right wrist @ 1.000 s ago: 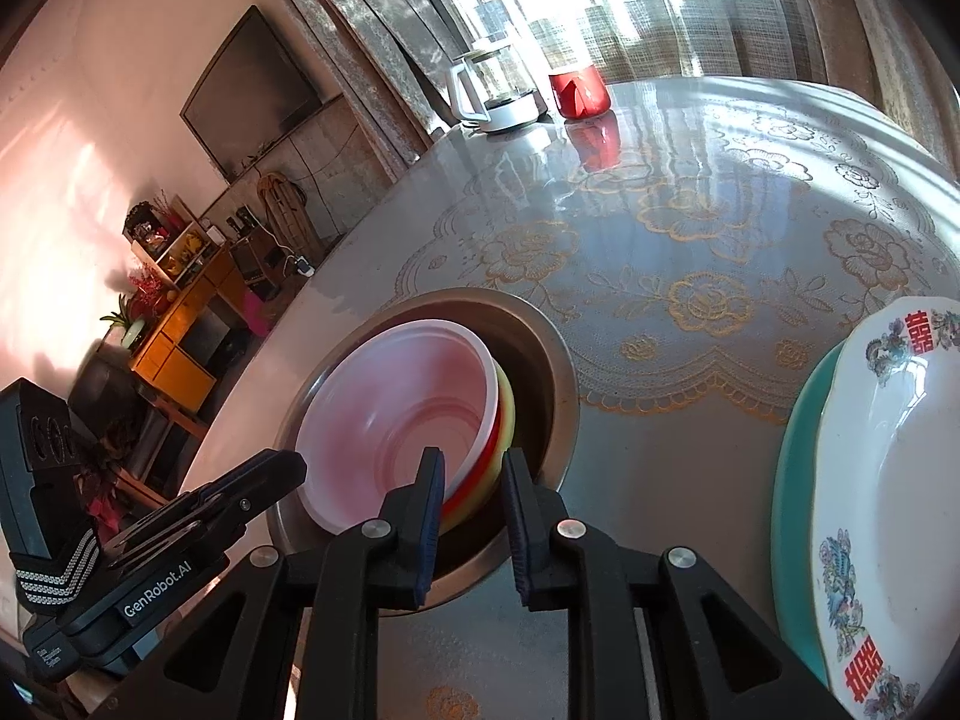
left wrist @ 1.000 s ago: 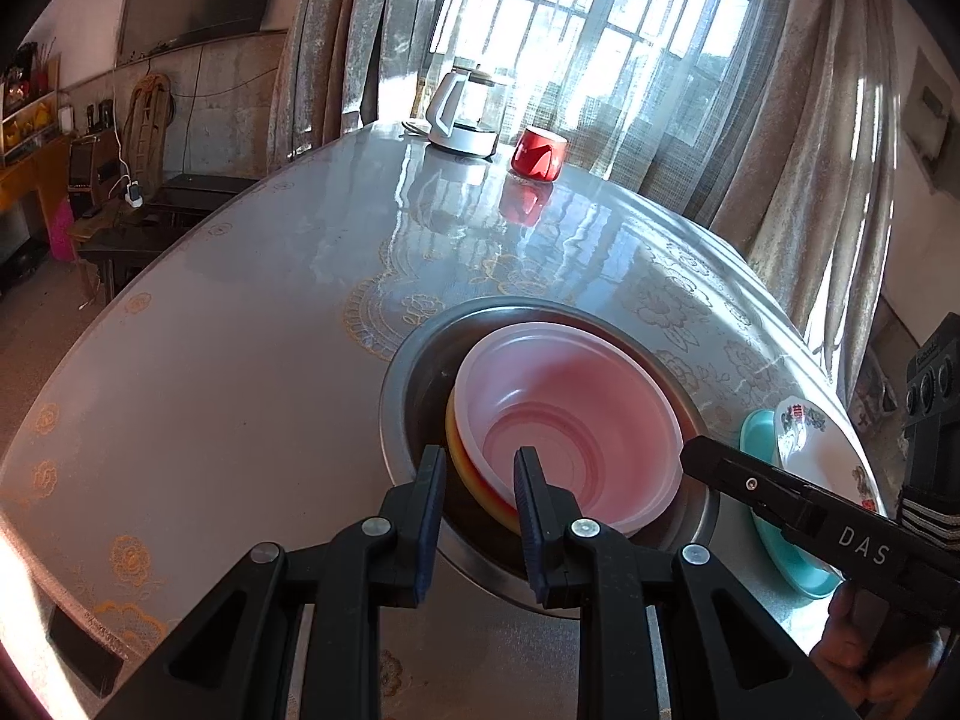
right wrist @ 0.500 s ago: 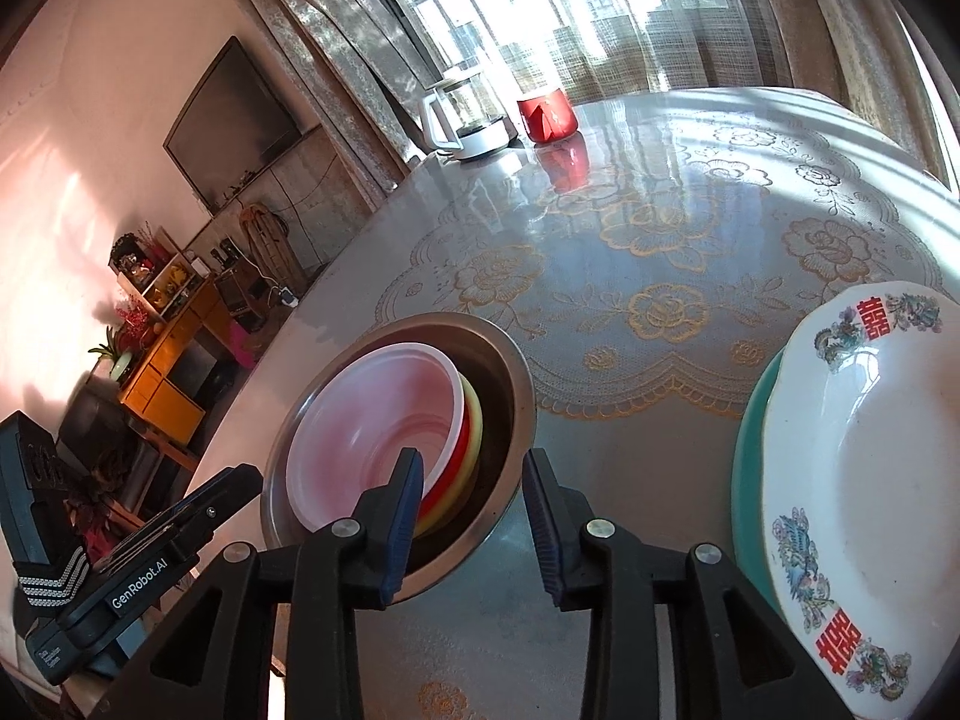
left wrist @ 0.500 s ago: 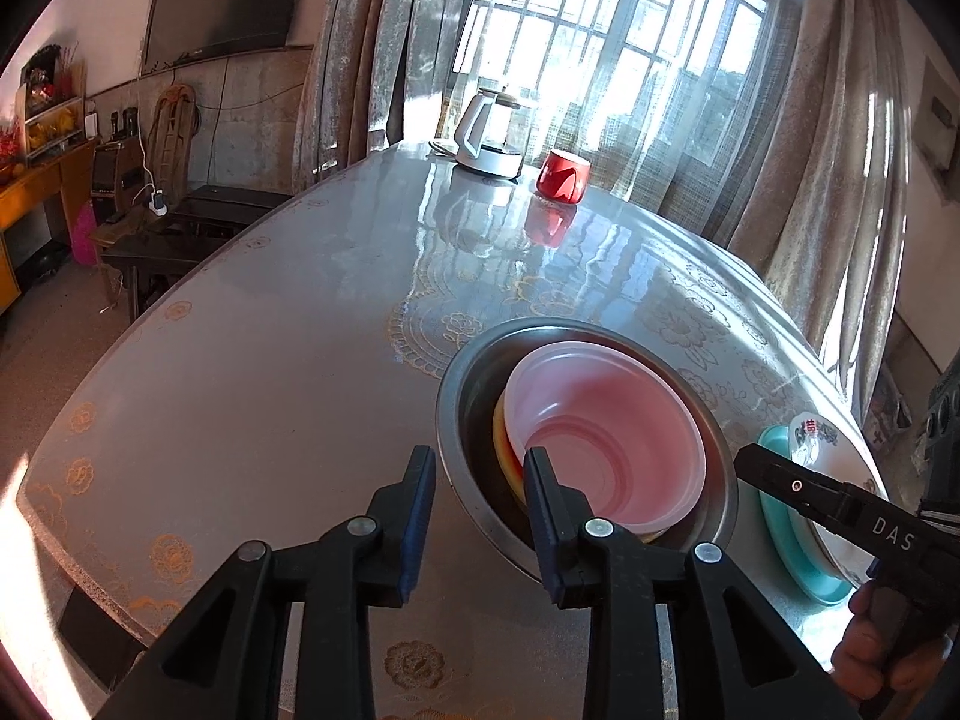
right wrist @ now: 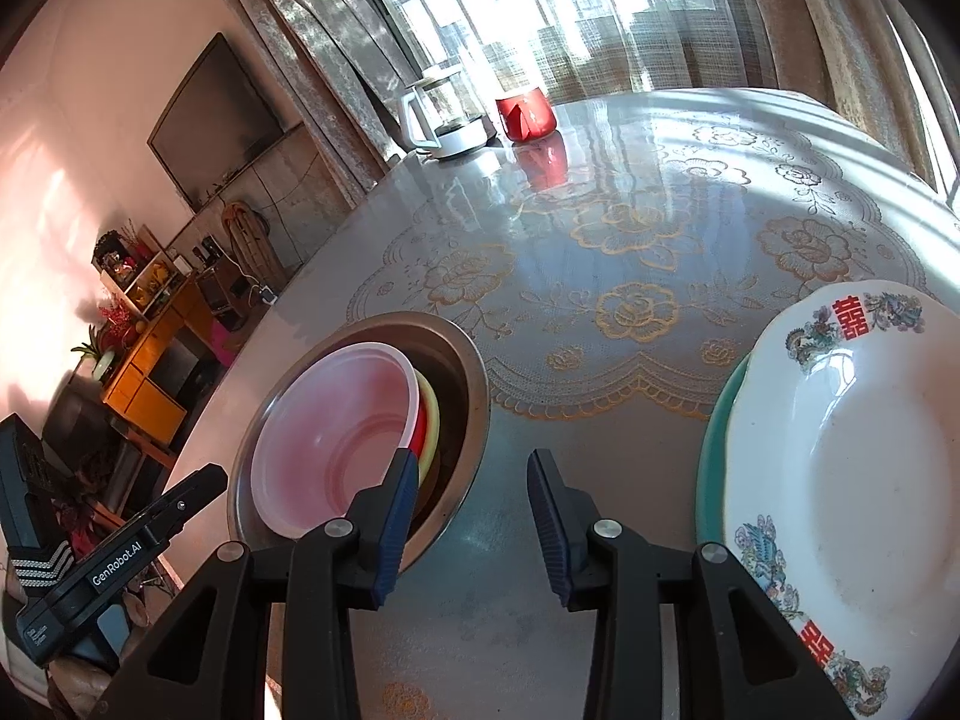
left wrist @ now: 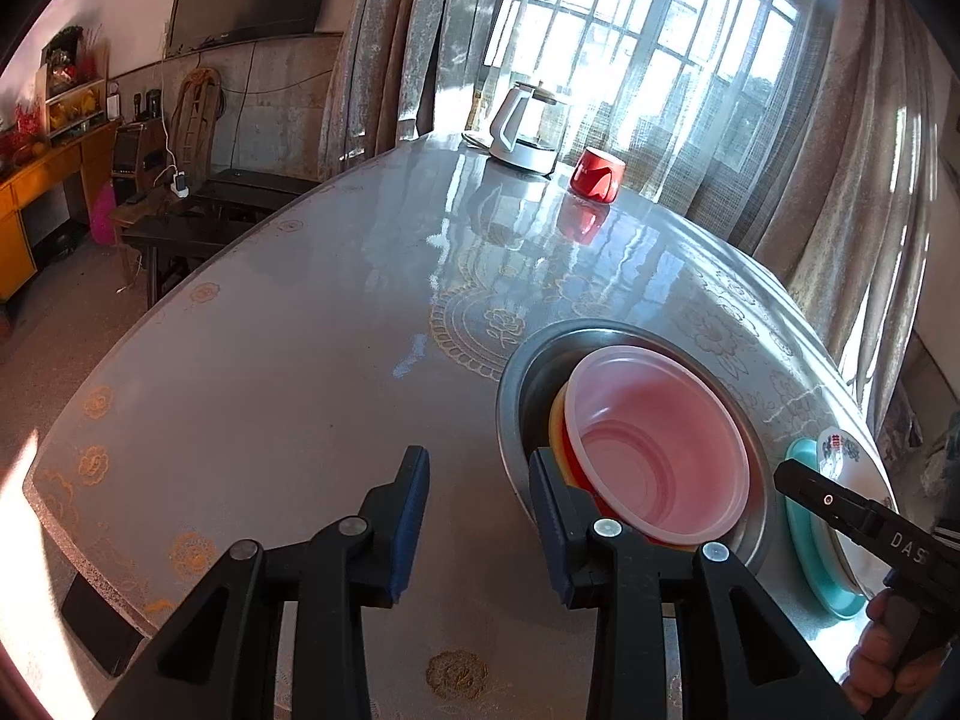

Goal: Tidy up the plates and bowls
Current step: 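Open the left tool and release the red bowl, then move the left tool to the steel bowl rim and grasp it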

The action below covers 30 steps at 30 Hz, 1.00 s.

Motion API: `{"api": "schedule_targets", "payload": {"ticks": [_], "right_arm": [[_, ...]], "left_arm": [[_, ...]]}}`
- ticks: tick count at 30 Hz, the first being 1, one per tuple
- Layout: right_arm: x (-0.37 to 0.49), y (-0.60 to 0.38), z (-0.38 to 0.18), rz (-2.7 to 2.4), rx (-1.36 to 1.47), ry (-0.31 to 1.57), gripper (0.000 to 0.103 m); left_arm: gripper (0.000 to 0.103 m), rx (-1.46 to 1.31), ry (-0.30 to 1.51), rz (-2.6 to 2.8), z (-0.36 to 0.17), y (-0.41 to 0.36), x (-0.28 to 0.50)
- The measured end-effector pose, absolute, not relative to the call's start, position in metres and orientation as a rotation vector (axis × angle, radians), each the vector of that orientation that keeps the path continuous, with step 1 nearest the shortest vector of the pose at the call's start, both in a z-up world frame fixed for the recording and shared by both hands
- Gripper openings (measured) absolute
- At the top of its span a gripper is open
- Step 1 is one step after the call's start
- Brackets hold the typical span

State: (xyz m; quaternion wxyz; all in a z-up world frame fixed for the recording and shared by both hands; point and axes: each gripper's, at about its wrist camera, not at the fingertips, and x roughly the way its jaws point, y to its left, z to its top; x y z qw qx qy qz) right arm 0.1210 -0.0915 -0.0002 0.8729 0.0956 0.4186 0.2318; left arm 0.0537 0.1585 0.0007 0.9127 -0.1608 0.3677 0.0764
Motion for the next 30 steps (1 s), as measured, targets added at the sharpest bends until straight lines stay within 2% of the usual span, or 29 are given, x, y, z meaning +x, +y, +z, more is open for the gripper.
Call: {"api": "schedule_targets", "payload": {"ticks": [6,15,22,30], "right_arm": [[0.127,-0.088,-0.003,0.472,0.164,0.881,0.026],[0.141,-0.082,-0.011,0.485,0.158,0.928,0.026],[0.149,-0.078,-0.019,0.502,0.16,0.959,0.026],[0.149,-0.078,-0.021,0.504,0.169,0.96,0.026]], "left_arm": [[0.035,-0.302,0.759,0.158,-0.002,0.158,0.062],[0.035,-0.237,0.782,0.126,-0.012,0.153,0.082],[0.028,-0.225,0.795,0.093,-0.021,0.148,0.093],[0.025,-0.229,0.786,0.089,-0.022,0.147,0.094]]}}
